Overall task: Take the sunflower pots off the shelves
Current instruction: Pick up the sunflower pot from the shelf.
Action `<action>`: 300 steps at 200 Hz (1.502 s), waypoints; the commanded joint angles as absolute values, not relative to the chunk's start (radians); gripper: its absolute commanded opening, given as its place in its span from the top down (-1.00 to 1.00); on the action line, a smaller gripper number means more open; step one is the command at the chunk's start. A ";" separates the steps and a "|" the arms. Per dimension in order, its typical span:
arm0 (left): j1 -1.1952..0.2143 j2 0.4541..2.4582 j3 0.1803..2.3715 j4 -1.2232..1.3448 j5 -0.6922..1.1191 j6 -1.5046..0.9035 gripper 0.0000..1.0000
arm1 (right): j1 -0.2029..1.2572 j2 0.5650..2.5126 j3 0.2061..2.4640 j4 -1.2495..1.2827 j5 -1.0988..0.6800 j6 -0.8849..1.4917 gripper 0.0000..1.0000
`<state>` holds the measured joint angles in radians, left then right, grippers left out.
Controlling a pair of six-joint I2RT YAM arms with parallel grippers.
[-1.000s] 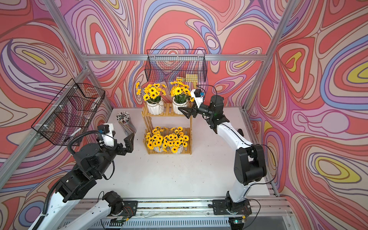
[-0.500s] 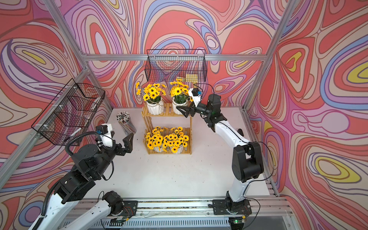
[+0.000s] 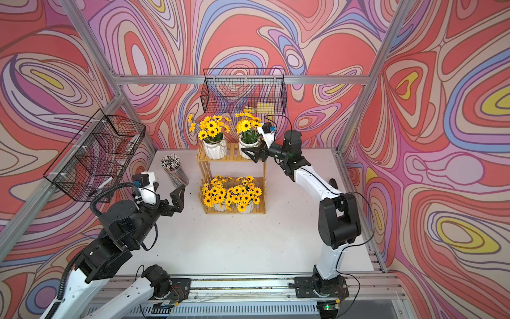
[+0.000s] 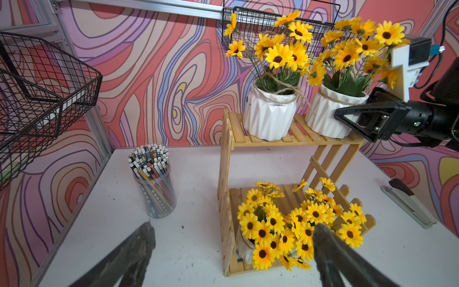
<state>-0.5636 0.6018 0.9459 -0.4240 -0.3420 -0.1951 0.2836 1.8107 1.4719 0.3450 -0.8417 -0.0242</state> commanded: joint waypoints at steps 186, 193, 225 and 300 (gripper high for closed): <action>-0.563 0.565 0.930 -0.428 -0.367 -0.206 -0.99 | 0.302 1.731 1.454 0.346 -0.823 -0.002 1.00; -0.563 0.565 0.927 -0.428 -0.368 -0.208 -0.99 | 0.302 1.724 1.450 0.353 -0.824 0.000 1.00; -0.563 0.555 0.917 -0.424 -0.360 -0.219 -0.99 | 0.304 1.689 1.444 0.363 -0.808 0.009 1.00; -0.563 0.536 0.918 -0.435 -0.361 -0.229 -1.00 | 0.322 1.629 1.438 0.360 -0.782 0.006 1.00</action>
